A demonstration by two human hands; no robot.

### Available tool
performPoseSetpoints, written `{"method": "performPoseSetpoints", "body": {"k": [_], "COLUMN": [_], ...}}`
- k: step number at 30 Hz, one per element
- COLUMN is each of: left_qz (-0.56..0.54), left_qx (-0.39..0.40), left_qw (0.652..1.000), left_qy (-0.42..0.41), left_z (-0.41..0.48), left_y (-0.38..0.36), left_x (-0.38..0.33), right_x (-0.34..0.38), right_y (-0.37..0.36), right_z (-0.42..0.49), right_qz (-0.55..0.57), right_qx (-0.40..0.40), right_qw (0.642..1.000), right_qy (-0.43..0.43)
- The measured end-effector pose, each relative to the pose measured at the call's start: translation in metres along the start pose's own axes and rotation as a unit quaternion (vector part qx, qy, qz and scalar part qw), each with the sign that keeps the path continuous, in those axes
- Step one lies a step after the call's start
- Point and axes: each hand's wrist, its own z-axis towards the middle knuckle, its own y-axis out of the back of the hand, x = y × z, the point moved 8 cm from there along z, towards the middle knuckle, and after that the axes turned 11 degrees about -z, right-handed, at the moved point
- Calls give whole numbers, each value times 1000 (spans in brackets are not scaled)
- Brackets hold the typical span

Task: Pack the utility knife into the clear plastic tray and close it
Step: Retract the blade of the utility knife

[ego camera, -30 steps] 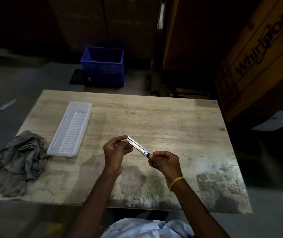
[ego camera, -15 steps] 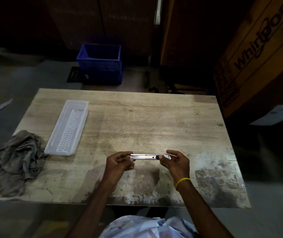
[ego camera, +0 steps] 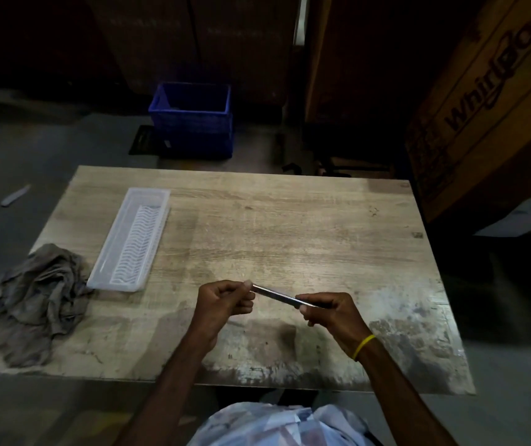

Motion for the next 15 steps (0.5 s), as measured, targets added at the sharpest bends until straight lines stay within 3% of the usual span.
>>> {"method": "performPoseSetpoints", "body": {"k": [8, 15], "left_qz": [-29, -25], "left_qx": [16, 16], "left_qw": [999, 998], "left_qy": [43, 55], "left_z": [3, 5], "left_y": [-9, -11], "left_x": [-4, -1], "right_x": [-7, -15], "right_y": [0, 4], "right_z": [-1, 2], "right_qz": [62, 29], "right_qx": [35, 0], "right_qw": [994, 995], "right_qy": [-83, -94]}}
